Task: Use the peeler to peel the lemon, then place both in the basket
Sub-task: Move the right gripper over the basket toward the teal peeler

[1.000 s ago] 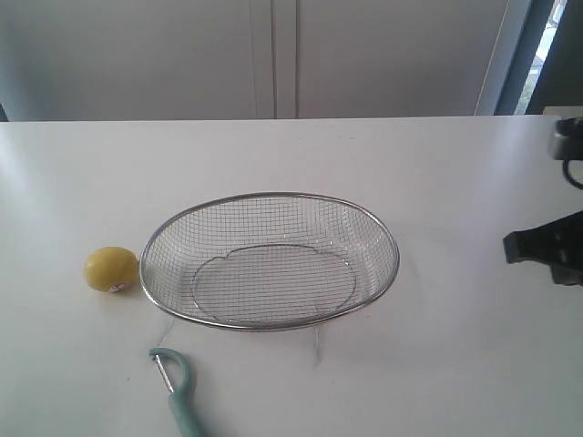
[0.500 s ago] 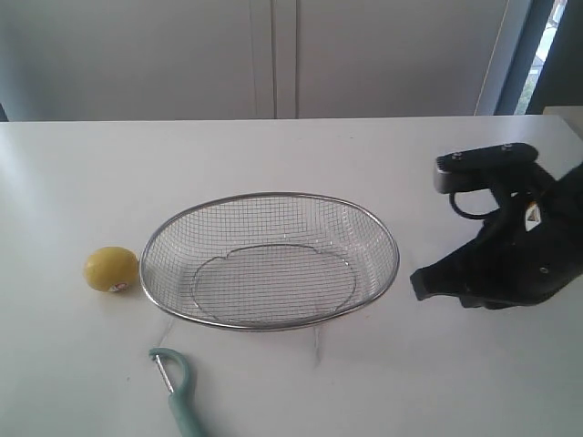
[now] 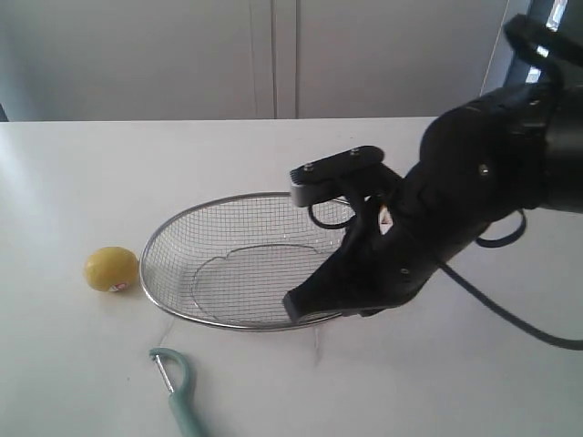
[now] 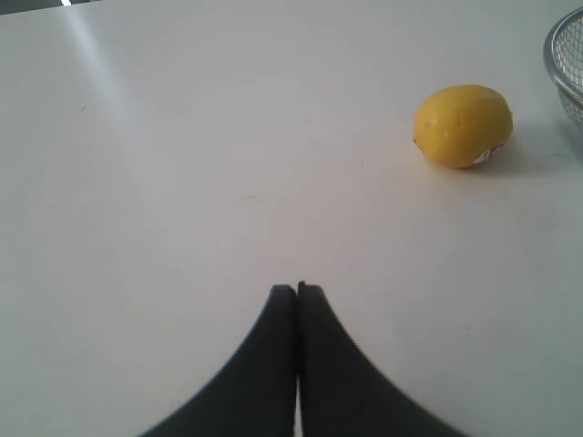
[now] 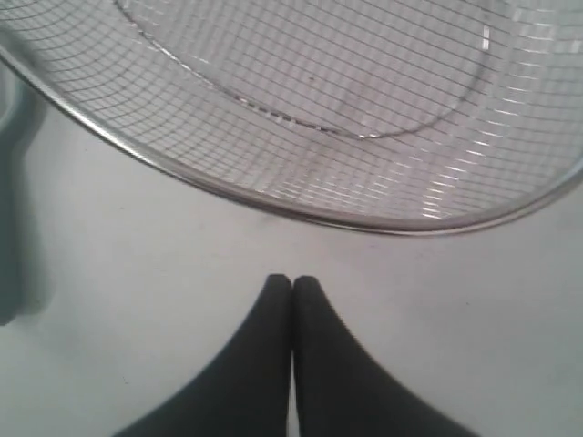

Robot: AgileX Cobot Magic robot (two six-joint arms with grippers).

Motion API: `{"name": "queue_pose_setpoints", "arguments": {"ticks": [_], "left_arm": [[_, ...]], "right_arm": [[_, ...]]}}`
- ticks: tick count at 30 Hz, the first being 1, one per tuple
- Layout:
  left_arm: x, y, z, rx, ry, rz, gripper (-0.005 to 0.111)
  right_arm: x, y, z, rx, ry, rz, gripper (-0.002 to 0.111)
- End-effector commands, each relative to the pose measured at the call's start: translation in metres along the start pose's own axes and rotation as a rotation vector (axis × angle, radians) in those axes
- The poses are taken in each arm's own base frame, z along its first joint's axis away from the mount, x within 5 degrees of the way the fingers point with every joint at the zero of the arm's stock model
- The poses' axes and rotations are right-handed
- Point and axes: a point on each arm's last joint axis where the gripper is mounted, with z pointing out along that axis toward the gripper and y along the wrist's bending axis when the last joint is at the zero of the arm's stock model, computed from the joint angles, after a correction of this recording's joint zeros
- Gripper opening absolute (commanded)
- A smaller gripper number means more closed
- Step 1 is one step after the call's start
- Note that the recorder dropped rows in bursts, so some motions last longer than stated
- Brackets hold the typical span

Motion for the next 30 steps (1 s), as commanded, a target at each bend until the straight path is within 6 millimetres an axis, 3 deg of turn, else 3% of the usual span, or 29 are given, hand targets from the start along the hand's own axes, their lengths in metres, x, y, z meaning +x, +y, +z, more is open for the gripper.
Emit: {"name": "queue_pose_setpoints", "arguments": {"ticks": [1,13,23,25,30], "left_arm": [[0.001,0.0,0.0,0.001,-0.003,-0.006,0.0],[0.001,0.0,0.0,0.001,-0.003,-0.006,0.0],[0.001,0.0,0.0,0.001,-0.003,-0.006,0.0],[0.001,0.0,0.0,0.001,-0.003,-0.006,0.0],[0.001,0.0,0.0,0.001,-0.003,-0.006,0.0]], "right_arm": [[-0.009,0.025,0.008,-0.055,0.014,-0.032,0.0],[-0.008,0.091,0.036,-0.118,0.072,-0.127,0.0],[-0.003,0.125,0.061,-0.169,0.054,-0.149,0.0],[-0.002,0.128,0.067,-0.174,0.049,-0.15,0.004],[0.0,0.13,0.083,-0.165,0.088,-0.141,0.028]]}}
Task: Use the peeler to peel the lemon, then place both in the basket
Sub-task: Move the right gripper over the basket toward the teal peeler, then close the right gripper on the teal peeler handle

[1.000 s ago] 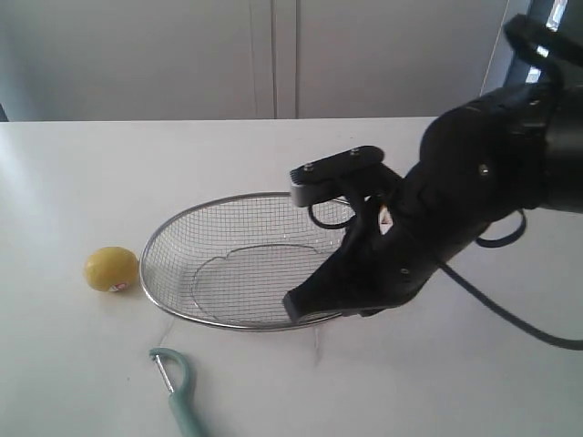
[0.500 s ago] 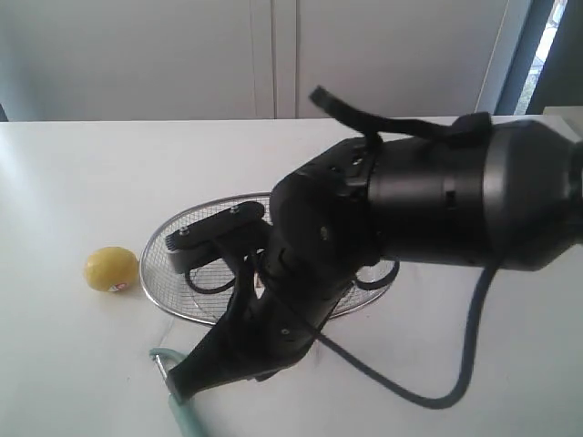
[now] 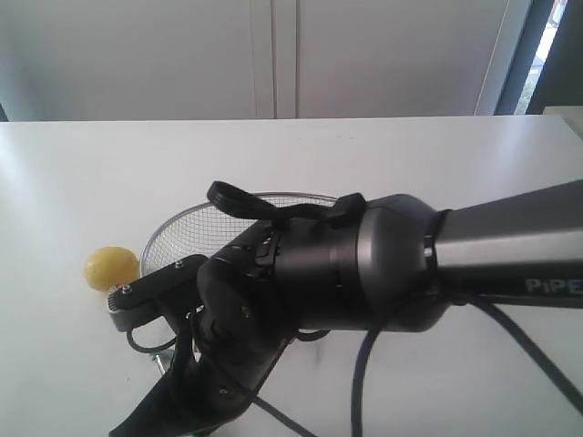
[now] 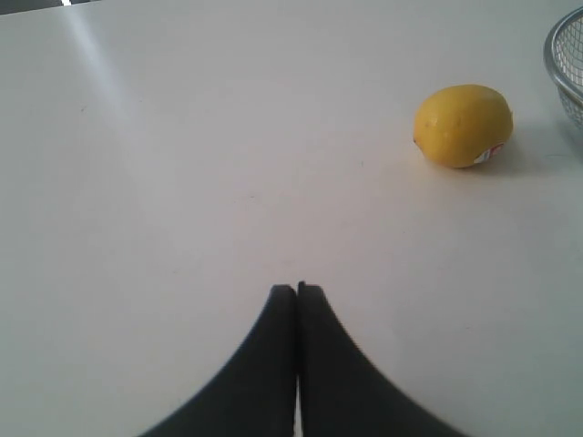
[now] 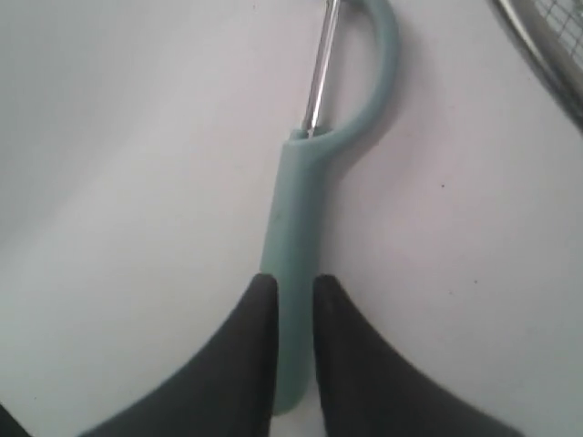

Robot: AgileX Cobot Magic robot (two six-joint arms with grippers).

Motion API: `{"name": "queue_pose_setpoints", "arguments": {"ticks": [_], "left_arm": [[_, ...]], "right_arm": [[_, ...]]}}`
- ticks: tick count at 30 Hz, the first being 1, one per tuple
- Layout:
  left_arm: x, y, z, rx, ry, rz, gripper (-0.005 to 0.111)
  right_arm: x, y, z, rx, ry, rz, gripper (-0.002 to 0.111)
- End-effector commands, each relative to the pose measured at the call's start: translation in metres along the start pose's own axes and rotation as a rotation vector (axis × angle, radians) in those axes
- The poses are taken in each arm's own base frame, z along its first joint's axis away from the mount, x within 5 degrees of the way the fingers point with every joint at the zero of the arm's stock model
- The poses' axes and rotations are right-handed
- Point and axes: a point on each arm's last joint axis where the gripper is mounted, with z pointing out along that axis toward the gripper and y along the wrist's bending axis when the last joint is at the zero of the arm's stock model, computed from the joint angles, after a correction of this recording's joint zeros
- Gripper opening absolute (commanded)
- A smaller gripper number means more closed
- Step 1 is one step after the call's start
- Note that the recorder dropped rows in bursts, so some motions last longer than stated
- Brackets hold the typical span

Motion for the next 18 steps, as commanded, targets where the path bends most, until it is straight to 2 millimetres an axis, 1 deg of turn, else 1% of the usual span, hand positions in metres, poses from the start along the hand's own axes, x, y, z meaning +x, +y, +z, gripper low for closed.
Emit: {"name": "queue_pose_setpoints", "arguments": {"ticks": [1,3,6,8,12,18], "left_arm": [[0.001,0.0,0.0,0.001,-0.003,-0.006,0.0],[0.001,0.0,0.0,0.001,-0.003,-0.006,0.0],[0.001,0.0,0.0,0.001,-0.003,-0.006,0.0],[0.001,0.0,0.0,0.001,-0.003,-0.006,0.0],[0.001,0.0,0.0,0.001,-0.003,-0.006,0.0],[0.001,0.0,0.0,0.001,-0.003,-0.006,0.0]], "right_arm": [[-0.004,0.002,0.005,-0.006,-0.002,0.011,0.033],[-0.007,0.003,0.006,-0.007,-0.002,0.012,0.037],[-0.013,0.007,0.005,-0.005,0.027,0.005,0.037],[-0.015,0.008,0.008,0.013,0.04,-0.022,0.037],[-0.01,0.01,0.022,0.033,0.095,-0.04,0.037],[-0.008,0.007,0.031,0.059,0.116,-0.041,0.037]]}}
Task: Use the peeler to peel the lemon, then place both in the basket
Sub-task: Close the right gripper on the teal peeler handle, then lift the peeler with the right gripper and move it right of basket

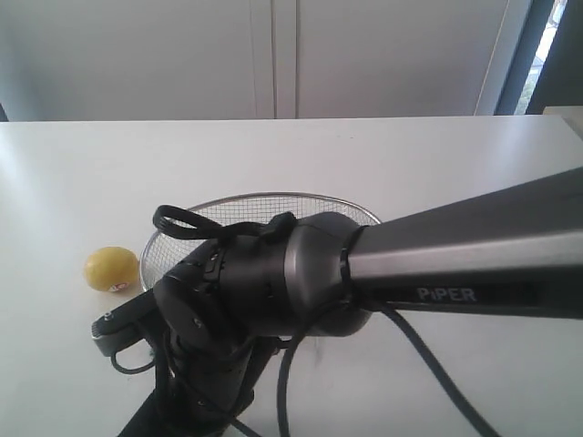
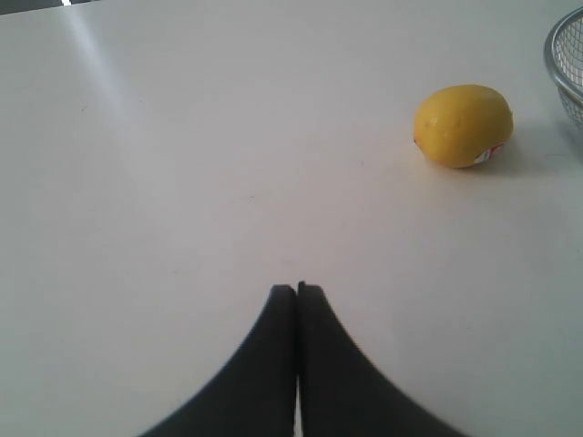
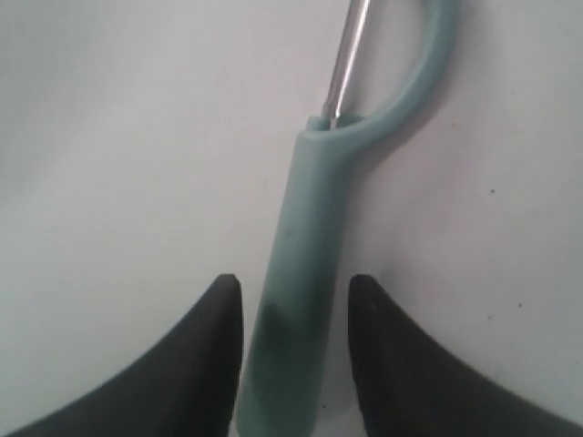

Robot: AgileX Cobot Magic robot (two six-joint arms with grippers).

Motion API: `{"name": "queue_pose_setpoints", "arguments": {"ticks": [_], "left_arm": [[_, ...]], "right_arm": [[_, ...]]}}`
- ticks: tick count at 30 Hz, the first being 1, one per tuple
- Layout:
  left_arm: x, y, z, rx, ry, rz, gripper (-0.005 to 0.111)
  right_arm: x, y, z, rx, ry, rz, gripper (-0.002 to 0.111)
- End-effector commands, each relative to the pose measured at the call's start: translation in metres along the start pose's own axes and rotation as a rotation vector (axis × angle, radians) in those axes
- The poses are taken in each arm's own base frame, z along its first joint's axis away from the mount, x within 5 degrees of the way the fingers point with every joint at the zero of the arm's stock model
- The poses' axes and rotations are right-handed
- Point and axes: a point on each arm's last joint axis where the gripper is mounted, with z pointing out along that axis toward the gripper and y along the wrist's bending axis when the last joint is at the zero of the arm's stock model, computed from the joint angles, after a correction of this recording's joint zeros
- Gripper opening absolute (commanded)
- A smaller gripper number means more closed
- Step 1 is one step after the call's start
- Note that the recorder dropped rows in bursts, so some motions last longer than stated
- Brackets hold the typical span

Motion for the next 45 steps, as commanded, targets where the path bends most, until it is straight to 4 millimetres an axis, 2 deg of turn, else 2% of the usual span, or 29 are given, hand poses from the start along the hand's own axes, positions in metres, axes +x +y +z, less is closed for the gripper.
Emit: {"name": "queue_pose_setpoints", "arguments": {"ticks": [1,7,10,11,12,13,19,26,30,37,41,45], "left_arm": [[0.001,0.0,0.0,0.001,-0.003,-0.006,0.0],[0.001,0.0,0.0,0.001,-0.003,-0.006,0.0],[0.001,0.0,0.0,0.001,-0.003,-0.006,0.0],[0.001,0.0,0.0,0.001,-0.003,-0.006,0.0],[0.001,0.0,0.0,0.001,-0.003,-0.006,0.0],[0.001,0.0,0.0,0.001,-0.003,-0.006,0.0],[0.001,0.0,0.0,0.001,-0.003,-0.006,0.0],[0.001,0.0,0.0,0.001,-0.003,-0.006,0.0],[0.001,0.0,0.0,0.001,-0.003,-0.006,0.0],[0.001,0.0,0.0,0.001,-0.003,-0.006,0.0],[0.001,0.0,0.0,0.001,-0.003,-0.006,0.0],[0.001,0.0,0.0,0.001,-0.003,-0.006,0.0]], "right_arm": [[-0.001,-0.002,0.006,0.025,0.015,-0.007,0.037],[0.002,-0.003,0.017,0.035,0.047,0.001,0.035],[0.003,-0.003,0.016,0.039,0.064,0.001,0.023],[0.003,-0.003,0.016,0.039,0.067,0.001,0.017],[0.003,-0.003,0.015,0.042,0.079,0.001,0.004],[0.003,-0.003,0.015,0.041,0.077,-0.001,0.0],[0.0,-0.003,0.001,0.045,0.037,-0.032,0.0],[-0.001,-0.003,-0.003,0.05,0.022,-0.043,0.0],[-0.007,0.001,-0.029,0.022,-0.078,-0.047,0.0],[-0.01,0.003,-0.057,-0.001,-0.174,-0.061,0.0],[-0.012,-0.005,-0.077,-0.003,-0.224,-0.056,0.0],[-0.014,-0.021,-0.1,0.006,-0.266,-0.03,0.0]]}}
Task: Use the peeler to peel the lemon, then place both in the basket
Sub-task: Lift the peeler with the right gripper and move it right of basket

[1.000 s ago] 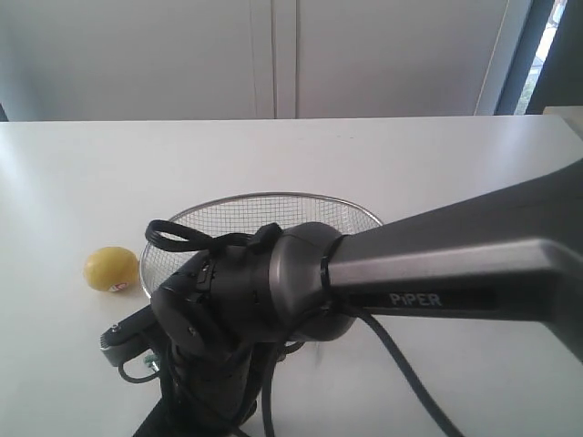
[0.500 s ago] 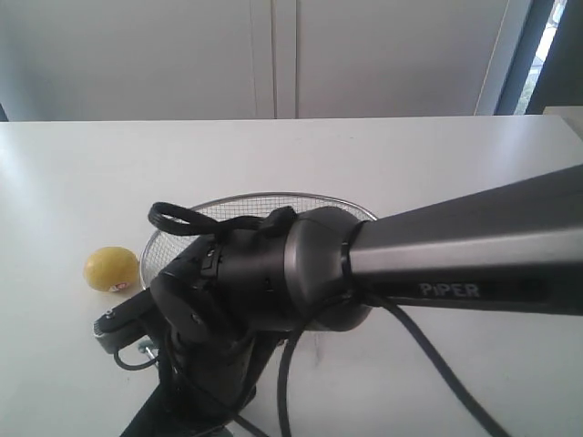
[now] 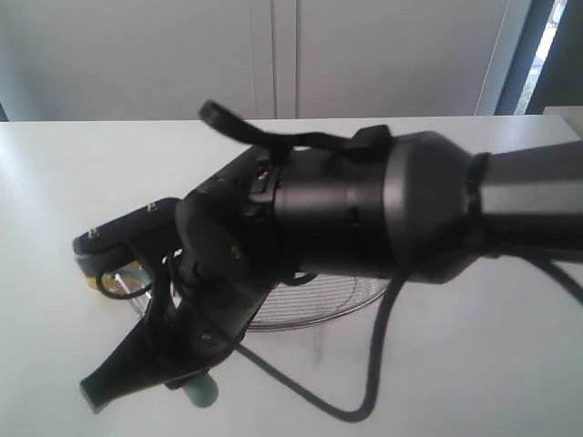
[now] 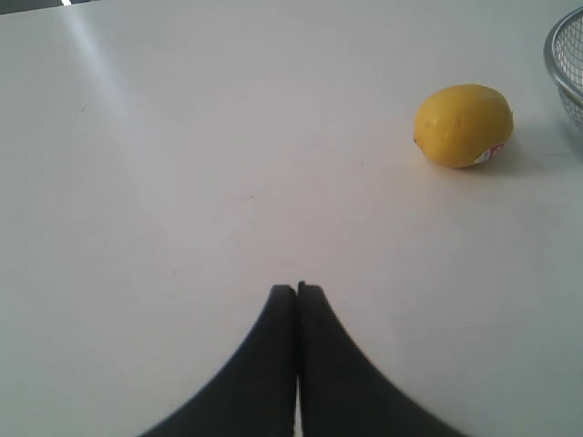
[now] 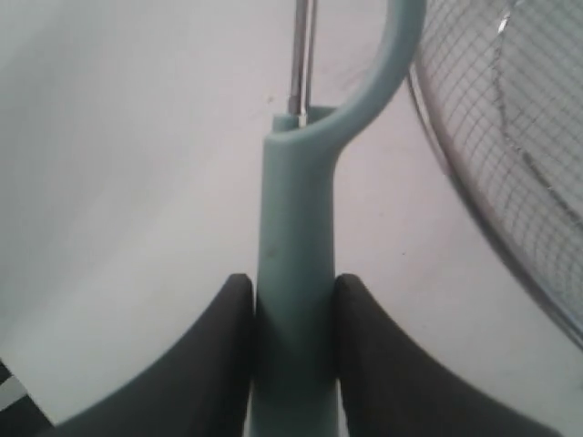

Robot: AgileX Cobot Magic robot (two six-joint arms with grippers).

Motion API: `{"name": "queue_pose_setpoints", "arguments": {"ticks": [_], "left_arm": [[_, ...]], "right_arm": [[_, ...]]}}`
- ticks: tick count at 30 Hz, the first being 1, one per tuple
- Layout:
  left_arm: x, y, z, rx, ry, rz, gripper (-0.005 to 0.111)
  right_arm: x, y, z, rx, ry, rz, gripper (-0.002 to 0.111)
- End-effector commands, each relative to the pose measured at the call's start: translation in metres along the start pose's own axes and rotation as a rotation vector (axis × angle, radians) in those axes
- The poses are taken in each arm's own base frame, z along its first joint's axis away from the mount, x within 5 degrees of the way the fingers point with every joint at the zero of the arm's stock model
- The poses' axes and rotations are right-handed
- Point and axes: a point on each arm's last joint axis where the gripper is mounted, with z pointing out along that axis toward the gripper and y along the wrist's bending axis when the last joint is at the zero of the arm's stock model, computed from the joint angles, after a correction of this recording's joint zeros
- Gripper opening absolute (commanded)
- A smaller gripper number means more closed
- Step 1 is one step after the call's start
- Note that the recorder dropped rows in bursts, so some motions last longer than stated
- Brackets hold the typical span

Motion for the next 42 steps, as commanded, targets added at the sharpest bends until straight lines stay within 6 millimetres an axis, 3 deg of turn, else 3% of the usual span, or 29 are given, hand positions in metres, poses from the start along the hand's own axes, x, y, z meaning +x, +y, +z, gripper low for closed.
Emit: {"name": "queue_pose_setpoints", "arguments": {"ticks": [1,15,28,37,42], "left_arm": [[0.001,0.0,0.0,0.001,-0.003,-0.006,0.0],[0.001,0.0,0.0,0.001,-0.003,-0.006,0.0],[0.001,0.0,0.0,0.001,-0.003,-0.006,0.0],[0.001,0.0,0.0,0.001,-0.003,-0.006,0.0],[0.001,0.0,0.0,0.001,-0.003,-0.006,0.0]], "right_arm": [[-0.008,-0.019,-0.028,0.02,-0.065,0.011,0.0],[-0.007,-0.086,-0.063,0.104,-0.064,0.109,0.0],[0.043,-0.138,-0.086,0.156,-0.087,0.283,0.0],[0.067,-0.154,-0.109,0.176,-0.133,0.358,0.0],[0.075,-0.152,-0.108,0.17,-0.121,0.36,0.0]]}}
